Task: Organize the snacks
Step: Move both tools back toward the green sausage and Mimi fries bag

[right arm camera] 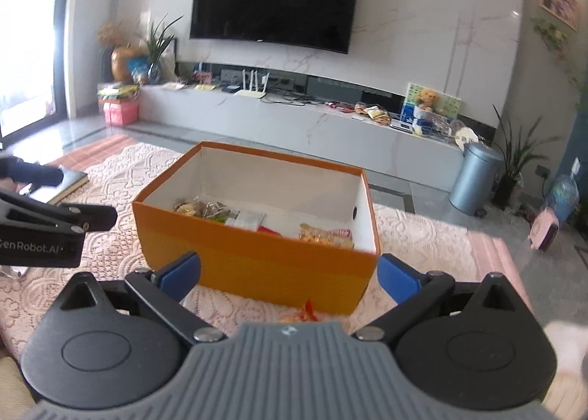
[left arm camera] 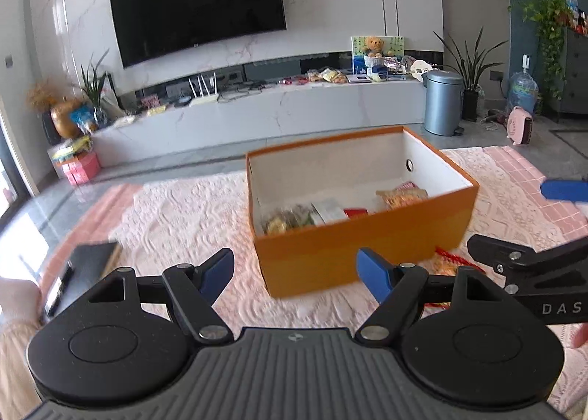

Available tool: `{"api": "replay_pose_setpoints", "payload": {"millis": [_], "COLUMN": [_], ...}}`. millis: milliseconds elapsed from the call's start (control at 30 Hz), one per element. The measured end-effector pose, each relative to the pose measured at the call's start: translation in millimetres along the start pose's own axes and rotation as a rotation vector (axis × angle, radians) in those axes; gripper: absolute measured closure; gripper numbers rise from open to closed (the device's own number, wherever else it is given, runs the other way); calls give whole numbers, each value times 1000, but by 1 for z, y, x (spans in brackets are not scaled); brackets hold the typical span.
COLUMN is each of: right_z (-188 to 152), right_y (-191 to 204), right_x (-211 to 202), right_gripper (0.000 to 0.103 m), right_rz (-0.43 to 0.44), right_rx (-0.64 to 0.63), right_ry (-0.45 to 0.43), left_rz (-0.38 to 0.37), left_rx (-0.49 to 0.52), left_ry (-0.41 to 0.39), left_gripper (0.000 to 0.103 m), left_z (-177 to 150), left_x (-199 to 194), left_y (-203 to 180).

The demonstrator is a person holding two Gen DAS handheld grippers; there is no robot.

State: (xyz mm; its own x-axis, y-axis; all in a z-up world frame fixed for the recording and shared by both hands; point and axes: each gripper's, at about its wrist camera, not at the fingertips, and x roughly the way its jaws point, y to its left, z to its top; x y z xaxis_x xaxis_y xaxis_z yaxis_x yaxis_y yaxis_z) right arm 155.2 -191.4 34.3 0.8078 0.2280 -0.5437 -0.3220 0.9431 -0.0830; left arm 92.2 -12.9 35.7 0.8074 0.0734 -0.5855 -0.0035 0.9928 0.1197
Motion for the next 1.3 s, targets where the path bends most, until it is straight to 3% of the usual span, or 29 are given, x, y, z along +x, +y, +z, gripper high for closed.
{"api": "replay_pose_setpoints", "payload": {"millis": [333, 567, 733, 1000, 1133, 1300], "right_z": [-60, -88, -99, -114, -117, -118], "right_y": [14, 15, 8, 0, -4, -3], "right_x": [-11, 4, 17, 40, 48, 56], "right_gripper": [4, 4, 4, 4, 4, 19], "right_rz": [-60, -83, -86, -103, -101, -84], "right_rx": [65, 84, 108, 103, 121, 117], "right_ry": [-2, 52, 92, 137, 146, 138], "left_rz": [-61, -142, -174, -240, -270, -343], "left_rx": [-9, -34, -36, -47, -120, -219], "left_ry": [58, 127, 176, 191, 245, 318], "left_gripper": [16, 19, 22, 23, 25, 36], "left_z": [-44, -65, -77, -83, -81, -80], "left_x": [9, 28, 43, 55, 70, 89], "left_y": [-7, -10, -11, -17, -19, -22]}}
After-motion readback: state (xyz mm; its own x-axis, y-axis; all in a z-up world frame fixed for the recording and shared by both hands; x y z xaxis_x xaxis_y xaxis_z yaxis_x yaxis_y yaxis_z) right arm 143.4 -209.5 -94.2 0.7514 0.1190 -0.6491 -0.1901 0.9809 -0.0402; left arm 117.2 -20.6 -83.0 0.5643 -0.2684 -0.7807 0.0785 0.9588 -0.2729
